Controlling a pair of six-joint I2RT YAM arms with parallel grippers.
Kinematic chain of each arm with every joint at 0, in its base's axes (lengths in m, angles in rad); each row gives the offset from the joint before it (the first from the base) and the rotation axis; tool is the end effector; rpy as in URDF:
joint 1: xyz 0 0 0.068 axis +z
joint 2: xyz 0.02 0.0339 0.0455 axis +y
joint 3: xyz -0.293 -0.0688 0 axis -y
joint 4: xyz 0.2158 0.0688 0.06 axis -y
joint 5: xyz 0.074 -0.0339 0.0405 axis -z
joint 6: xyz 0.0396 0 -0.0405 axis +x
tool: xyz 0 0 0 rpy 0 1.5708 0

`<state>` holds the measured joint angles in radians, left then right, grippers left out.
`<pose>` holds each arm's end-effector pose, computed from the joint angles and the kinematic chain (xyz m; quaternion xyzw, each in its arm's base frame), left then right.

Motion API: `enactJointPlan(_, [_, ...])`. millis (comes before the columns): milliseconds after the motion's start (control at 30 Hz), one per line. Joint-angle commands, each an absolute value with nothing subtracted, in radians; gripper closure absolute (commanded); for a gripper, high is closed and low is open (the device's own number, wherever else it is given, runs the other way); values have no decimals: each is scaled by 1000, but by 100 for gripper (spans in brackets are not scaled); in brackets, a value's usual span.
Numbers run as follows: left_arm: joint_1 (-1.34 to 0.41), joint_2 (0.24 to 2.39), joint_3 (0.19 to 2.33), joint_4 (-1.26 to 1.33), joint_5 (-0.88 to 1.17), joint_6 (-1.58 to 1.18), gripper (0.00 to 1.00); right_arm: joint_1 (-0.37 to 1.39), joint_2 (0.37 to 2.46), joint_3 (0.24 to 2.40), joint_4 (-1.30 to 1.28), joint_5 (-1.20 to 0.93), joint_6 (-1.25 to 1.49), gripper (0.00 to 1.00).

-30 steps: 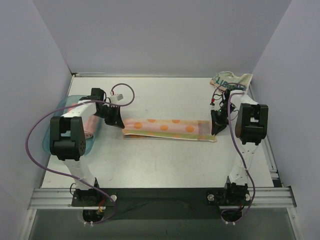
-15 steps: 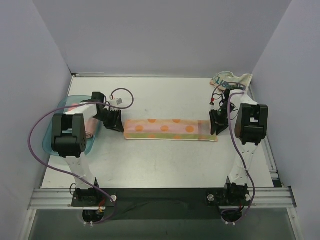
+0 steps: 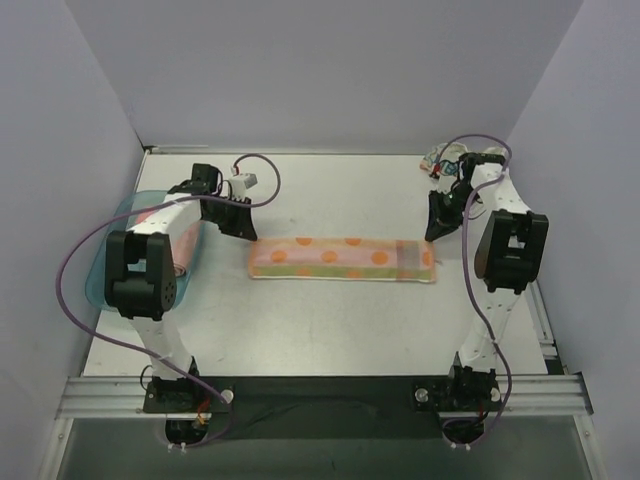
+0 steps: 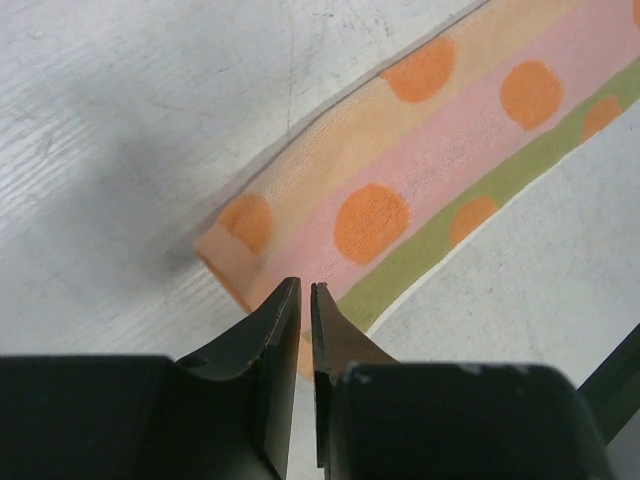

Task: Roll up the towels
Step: Fold the towel

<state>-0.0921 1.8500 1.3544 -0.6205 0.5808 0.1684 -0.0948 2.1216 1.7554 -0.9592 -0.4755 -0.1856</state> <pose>0.3626 -0.0553 0.2491 0.1852 0.9172 -0.2705 0.2264 0.4227 -0.0220 0.2360 -0.0726 0.9623 0.2148 0.1504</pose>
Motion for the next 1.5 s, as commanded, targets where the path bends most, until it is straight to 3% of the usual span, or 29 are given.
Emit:
enactJointPlan(0, [-104,1919,1393,-535,640,103,80,-60,2158,1828,-996,-566,-149,89])
enactJointPlan(233, [-87,2037,1419,-505,580,45,83,-48,2344,1913,-985,-395,-117,92])
enactJointPlan(500, [-81,2034,1362,-502,518,26,84,-61,2379,2009,-947,-317,-100,89])
enactJointPlan(600, [-87,1996,1315,-508,535,9,84,-63,2320,2037,-930,-301,-94,78])
enactJointPlan(633, [-89,1984,1298,-514,552,6,84,-66,2281,2043,-925,-298,-89,68])
enactJointPlan(733, [-104,1921,1240,-517,577,-31,74,-81,2215,2023,-923,-311,-87,59])
enactJointPlan(833, [-97,1852,1227,-517,586,-44,55,-98,2097,1919,-928,-362,-90,49])
enactJointPlan(967, [-78,1781,1242,-518,607,-41,40,-121,2030,1740,-928,-457,-106,44])
enactJointPlan(1033, [-78,1750,1247,-518,612,-17,34,-121,2032,1666,-927,-480,-127,44])
enactJointPlan(1300, [-69,1715,1269,-531,644,-9,32,-118,2126,1601,-856,-451,-126,52])
enactJointPlan(1467, [-58,1716,1272,-531,644,-6,32,-81,2166,1600,-833,-430,-104,62])
